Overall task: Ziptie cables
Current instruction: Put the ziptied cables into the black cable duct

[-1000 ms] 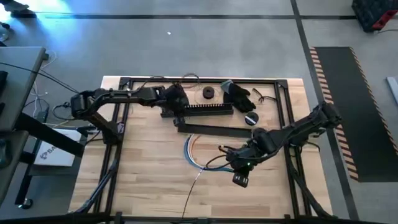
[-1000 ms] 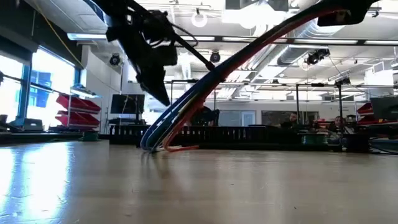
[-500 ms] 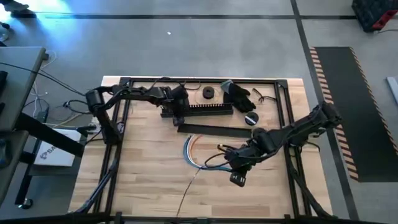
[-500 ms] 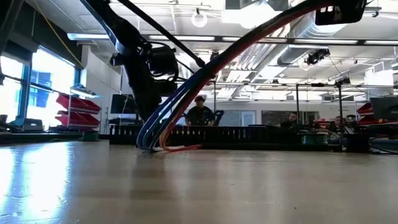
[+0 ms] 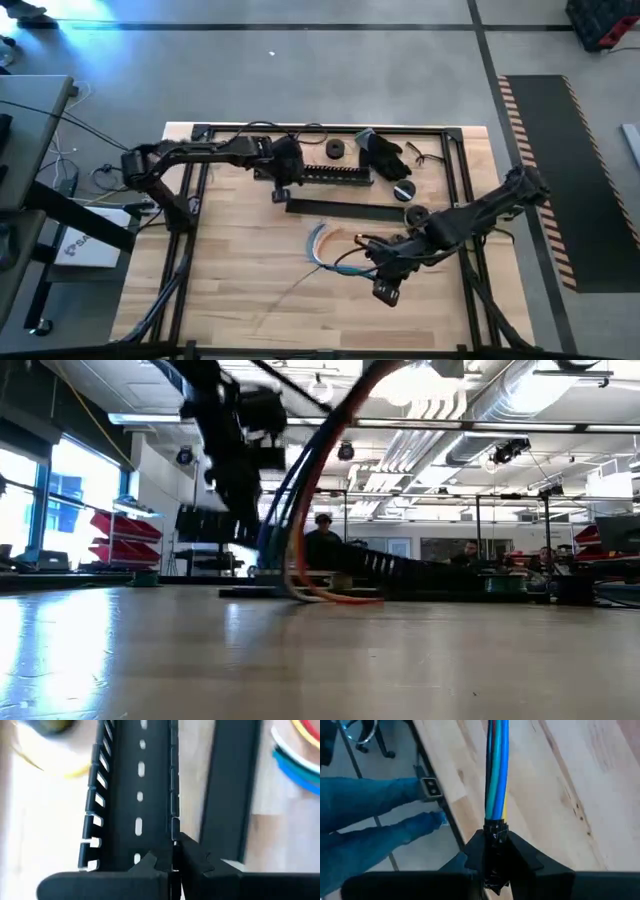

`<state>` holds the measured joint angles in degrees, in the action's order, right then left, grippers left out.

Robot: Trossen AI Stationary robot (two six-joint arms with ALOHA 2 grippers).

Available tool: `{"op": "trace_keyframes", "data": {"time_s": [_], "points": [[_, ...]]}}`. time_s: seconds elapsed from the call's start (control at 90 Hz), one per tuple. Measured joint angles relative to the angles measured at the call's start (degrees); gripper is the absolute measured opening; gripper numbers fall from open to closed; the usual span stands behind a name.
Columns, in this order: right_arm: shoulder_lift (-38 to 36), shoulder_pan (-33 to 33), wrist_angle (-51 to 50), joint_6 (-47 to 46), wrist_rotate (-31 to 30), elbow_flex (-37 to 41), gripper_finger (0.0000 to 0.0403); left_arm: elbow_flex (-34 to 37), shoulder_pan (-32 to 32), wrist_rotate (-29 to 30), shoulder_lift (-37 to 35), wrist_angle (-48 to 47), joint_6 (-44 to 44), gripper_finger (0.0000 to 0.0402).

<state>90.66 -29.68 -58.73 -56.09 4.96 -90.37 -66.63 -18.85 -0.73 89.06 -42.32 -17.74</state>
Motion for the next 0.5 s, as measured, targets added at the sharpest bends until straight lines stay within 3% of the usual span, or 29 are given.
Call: {"op": "trace_keyframes", "data": {"time_s": [0.267,0.5], "points": [[0.0,-1.3,-10.6,7.0,-1.3,-20.9,0.0031,-2.5,11.7,-3.6,-10.2,-10.2,12.5,0.0],[0.0,-1.1,-12.0,12.8,-11.6,-35.4,0.0031,-2.5,26.2,-0.7,-6.6,-3.3,22.2,0.0]]}}
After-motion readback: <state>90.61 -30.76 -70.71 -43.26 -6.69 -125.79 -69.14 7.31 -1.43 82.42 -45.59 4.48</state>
